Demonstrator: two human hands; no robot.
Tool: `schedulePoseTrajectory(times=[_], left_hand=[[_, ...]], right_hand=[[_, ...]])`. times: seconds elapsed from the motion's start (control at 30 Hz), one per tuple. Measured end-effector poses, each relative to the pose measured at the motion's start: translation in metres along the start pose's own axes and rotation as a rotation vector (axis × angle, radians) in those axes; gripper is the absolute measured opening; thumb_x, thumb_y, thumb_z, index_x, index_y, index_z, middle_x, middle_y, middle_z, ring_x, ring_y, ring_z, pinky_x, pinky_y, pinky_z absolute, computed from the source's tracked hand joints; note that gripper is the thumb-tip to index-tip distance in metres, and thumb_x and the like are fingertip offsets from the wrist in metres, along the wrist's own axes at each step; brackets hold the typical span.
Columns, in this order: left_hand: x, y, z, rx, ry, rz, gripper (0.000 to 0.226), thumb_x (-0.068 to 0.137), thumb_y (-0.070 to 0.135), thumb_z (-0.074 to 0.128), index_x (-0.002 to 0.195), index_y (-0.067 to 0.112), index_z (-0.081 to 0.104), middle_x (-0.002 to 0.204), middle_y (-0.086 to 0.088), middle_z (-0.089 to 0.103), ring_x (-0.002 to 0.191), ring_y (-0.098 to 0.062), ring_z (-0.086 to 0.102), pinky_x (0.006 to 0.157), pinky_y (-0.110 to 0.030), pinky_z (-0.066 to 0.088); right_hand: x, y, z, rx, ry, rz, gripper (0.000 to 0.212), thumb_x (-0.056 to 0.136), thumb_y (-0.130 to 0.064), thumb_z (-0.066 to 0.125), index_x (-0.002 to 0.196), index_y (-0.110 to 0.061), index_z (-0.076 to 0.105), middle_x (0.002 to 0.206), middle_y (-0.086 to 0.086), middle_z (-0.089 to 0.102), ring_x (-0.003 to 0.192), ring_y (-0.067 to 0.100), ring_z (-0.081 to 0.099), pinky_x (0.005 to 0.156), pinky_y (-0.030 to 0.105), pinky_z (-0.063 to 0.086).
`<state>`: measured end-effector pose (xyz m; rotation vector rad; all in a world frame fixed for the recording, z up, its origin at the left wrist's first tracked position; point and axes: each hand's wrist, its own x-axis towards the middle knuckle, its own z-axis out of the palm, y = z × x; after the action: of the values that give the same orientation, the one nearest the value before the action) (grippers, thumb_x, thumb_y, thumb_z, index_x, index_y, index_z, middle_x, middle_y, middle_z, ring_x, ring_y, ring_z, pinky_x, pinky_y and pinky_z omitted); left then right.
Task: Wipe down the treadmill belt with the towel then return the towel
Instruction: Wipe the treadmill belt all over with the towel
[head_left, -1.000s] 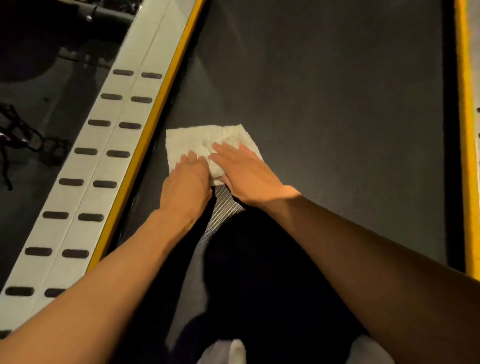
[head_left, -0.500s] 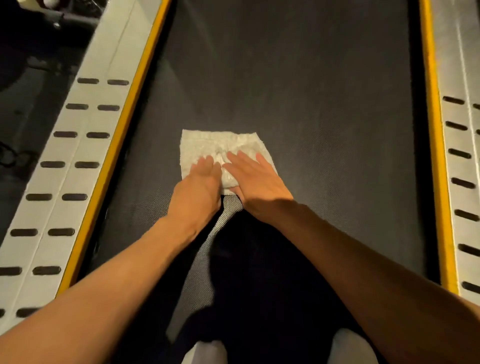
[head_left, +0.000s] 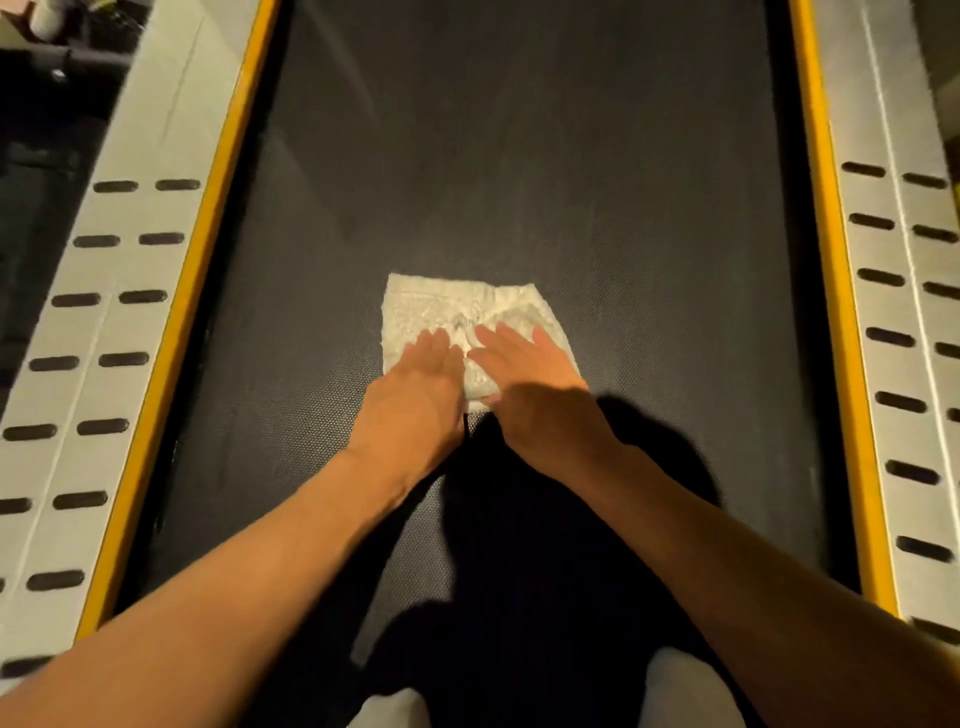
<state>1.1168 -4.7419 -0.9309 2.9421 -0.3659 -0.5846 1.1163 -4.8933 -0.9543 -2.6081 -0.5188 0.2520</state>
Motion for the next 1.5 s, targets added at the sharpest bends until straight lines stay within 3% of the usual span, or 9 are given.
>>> schedulePoseTrajectory(times=[0.17, 0.27, 0.4, 0.6, 0.7, 0.83, 1.03, 1.33, 1.5], left_hand=[[-0.018, 0.015, 0.019, -0.087, 0.042, 0.124, 0.065, 0.082, 0.009, 0.058, 0.144, 0.012, 0.037, 0.153, -0.011, 0.029, 0.140, -0.031, 0.031, 0.105, -0.044, 0.041], [0.004, 0.014, 0.006, -0.055, 0.037, 0.084, 0.053, 0.093, 0.016, 0.045, 0.145, 0.017, 0.030, 0.154, -0.004, 0.026, 0.137, -0.027, 0.033, 0.102, -0.042, 0.039], [0.012, 0.019, -0.013, -0.034, 0.085, 0.135, 0.031, 0.091, 0.016, 0.044, 0.122, 0.013, 0.047, 0.124, -0.004, 0.048, 0.105, -0.028, 0.055, 0.076, -0.040, 0.047], [-0.032, 0.032, 0.004, 0.019, -0.096, 0.237, 0.068, 0.092, 0.017, 0.045, 0.151, 0.016, 0.014, 0.160, -0.003, 0.004, 0.147, -0.022, 0.008, 0.112, -0.031, 0.024], [-0.016, 0.038, -0.002, 0.022, -0.059, 0.176, 0.064, 0.096, 0.015, 0.045, 0.152, 0.017, 0.013, 0.160, -0.002, 0.003, 0.146, -0.021, 0.013, 0.113, -0.032, 0.023], [0.012, 0.041, -0.016, -0.010, -0.088, 0.133, 0.055, 0.100, 0.023, 0.037, 0.151, 0.016, 0.017, 0.160, -0.002, 0.006, 0.146, -0.020, 0.012, 0.113, -0.039, 0.024], [-0.027, 0.057, 0.007, -0.075, -0.091, 0.209, 0.061, 0.097, 0.020, 0.035, 0.152, 0.024, 0.009, 0.160, 0.005, -0.003, 0.146, -0.014, -0.001, 0.111, -0.018, 0.000], [0.021, 0.070, -0.006, -0.010, -0.047, 0.206, 0.057, 0.100, 0.017, 0.036, 0.152, 0.013, 0.013, 0.160, -0.006, 0.004, 0.147, -0.022, 0.007, 0.115, -0.036, 0.019], [-0.011, 0.076, 0.017, -0.073, -0.031, 0.222, 0.057, 0.096, 0.016, 0.035, 0.150, 0.015, 0.018, 0.159, -0.004, 0.010, 0.145, -0.023, 0.011, 0.113, -0.034, 0.021]], right_hand=[[-0.041, 0.008, -0.003, -0.051, 0.006, 0.062, 0.033, 0.080, -0.014, 0.067, 0.112, -0.015, 0.060, 0.108, 0.006, 0.067, 0.095, 0.030, 0.066, 0.082, 0.036, 0.049], [-0.016, 0.024, -0.005, -0.033, 0.025, 0.063, 0.048, 0.094, -0.019, 0.055, 0.141, -0.018, 0.042, 0.150, 0.004, 0.037, 0.141, 0.024, 0.028, 0.116, 0.034, 0.012], [-0.008, 0.031, -0.008, -0.081, -0.002, 0.052, 0.050, 0.094, -0.020, 0.053, 0.143, -0.019, 0.039, 0.156, -0.001, 0.026, 0.146, 0.017, 0.014, 0.115, 0.029, -0.006], [-0.066, 0.023, -0.007, -0.062, 0.035, 0.089, 0.026, 0.081, -0.019, 0.068, 0.106, -0.019, 0.061, 0.098, 0.000, 0.070, 0.087, 0.024, 0.068, 0.071, 0.033, 0.052], [-0.049, 0.034, -0.007, -0.064, 0.040, 0.093, 0.042, 0.091, -0.019, 0.059, 0.132, -0.022, 0.052, 0.138, 0.000, 0.053, 0.131, 0.022, 0.045, 0.111, 0.039, 0.032], [-0.023, 0.046, -0.013, -0.107, 0.038, 0.127, 0.052, 0.095, -0.017, 0.052, 0.144, -0.017, 0.037, 0.156, 0.000, 0.024, 0.146, 0.018, 0.014, 0.115, 0.030, -0.005], [-0.089, 0.022, -0.009, -0.097, 0.053, 0.191, 0.036, 0.081, -0.011, 0.064, 0.117, -0.011, 0.058, 0.118, 0.009, 0.063, 0.105, 0.033, 0.061, 0.092, 0.039, 0.043], [-0.054, 0.061, -0.006, -0.114, 0.201, 0.233, 0.049, 0.087, -0.008, 0.061, 0.134, -0.006, 0.050, 0.143, 0.013, 0.046, 0.136, 0.032, 0.038, 0.114, 0.042, 0.016], [-0.092, 0.039, -0.008, -0.100, 0.093, 0.258, 0.038, 0.090, -0.019, 0.053, 0.128, -0.018, 0.054, 0.123, 0.007, 0.063, 0.117, 0.028, 0.057, 0.101, 0.039, 0.041]])
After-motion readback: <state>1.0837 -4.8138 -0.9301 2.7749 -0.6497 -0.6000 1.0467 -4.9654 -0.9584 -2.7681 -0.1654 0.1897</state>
